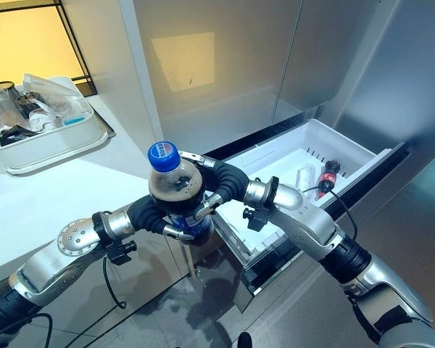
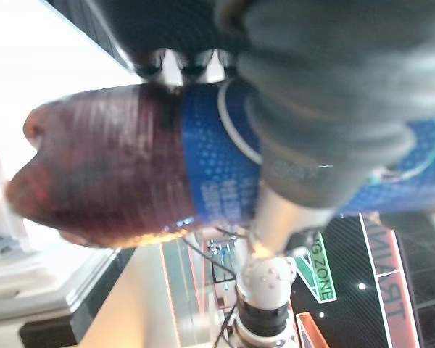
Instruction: Take the drinks into the refrigerator
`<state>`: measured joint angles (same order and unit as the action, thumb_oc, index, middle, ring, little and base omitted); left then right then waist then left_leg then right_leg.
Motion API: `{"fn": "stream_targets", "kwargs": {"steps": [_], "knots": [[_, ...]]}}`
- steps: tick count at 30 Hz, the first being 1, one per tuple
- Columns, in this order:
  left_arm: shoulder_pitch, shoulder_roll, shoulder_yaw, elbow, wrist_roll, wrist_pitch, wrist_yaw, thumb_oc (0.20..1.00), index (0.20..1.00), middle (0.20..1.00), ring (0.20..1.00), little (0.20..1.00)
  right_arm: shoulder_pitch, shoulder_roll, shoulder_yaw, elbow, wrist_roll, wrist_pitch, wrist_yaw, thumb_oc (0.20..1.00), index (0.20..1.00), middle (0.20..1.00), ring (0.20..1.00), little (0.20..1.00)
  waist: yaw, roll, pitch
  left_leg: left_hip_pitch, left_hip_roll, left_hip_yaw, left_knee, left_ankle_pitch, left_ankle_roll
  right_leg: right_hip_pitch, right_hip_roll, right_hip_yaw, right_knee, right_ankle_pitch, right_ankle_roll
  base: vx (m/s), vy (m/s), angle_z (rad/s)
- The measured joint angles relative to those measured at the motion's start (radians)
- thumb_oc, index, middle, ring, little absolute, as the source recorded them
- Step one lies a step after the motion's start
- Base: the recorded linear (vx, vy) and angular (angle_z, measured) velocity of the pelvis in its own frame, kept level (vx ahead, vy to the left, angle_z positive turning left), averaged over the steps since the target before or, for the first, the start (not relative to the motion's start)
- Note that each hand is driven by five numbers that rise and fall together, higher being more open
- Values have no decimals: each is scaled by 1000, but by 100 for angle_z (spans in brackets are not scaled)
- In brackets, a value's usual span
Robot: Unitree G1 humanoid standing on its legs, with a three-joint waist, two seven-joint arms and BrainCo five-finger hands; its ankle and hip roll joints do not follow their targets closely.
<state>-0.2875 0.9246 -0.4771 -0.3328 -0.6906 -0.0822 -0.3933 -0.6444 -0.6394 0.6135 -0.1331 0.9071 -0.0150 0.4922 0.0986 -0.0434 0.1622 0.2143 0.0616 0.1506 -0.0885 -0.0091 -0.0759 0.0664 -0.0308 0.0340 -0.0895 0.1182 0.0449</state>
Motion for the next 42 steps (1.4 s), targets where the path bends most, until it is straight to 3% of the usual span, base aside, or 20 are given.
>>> {"fn": "stream_targets", "kwargs": {"steps": [11,12,13,14,15,40,41,42], "knots": [[0,23,-8,1,0,9,-5,200,200,200,200,200,0,1,18,2,-1,8,3,1000,1000,1000,1000,1000,1,-1,0,0,0,0,0,0,0,0,0,0,0,0,0,0,0,0],[0,23,-8,1,0,10,-5,200,200,200,200,200,0,1,18,2,-1,8,3,856,856,856,856,856,1,-1,0,1,0,0,0,0,0,0,0,0,0,0,0,0,0,0],[0,24,-8,1,-3,10,-5,200,200,200,200,200,0,0,18,2,-1,8,4,620,620,620,620,620,1,-1,0,0,1,0,0,0,0,0,0,0,0,0,0,0,0,0],[0,27,-8,1,-12,11,-3,200,200,200,200,200,0,-2,18,2,-1,8,5,231,231,231,231,231,0,-1,0,0,1,0,0,0,0,0,0,0,0,0,0,0,0,0],[0,30,-8,1,-15,11,-3,200,200,200,200,200,0,-2,17,4,-1,7,4,200,200,200,200,200,0,-1,0,1,1,1,0,0,0,0,1,0,0,0,0,0,0,0],[0,26,-12,6,-40,30,20,200,200,200,200,200,5,40,10,34,0,3,-5,200,200,200,200,200,0,-2,-2,2,1,1,0,0,0,1,0,0,0,0,-1,0,0,0],[0,22,-12,8,-40,30,20,294,294,294,294,294,8,42,7,35,1,3,-7,200,200,200,200,200,0,-2,-3,2,0,1,0,0,0,1,0,0,0,0,-1,0,0,0],[1,13,-12,11,-40,31,20,460,460,460,460,460,17,49,1,37,3,3,-9,200,200,200,200,200,1,-2,-3,2,1,1,0,0,0,1,0,0,0,0,-1,0,0,0]]}}
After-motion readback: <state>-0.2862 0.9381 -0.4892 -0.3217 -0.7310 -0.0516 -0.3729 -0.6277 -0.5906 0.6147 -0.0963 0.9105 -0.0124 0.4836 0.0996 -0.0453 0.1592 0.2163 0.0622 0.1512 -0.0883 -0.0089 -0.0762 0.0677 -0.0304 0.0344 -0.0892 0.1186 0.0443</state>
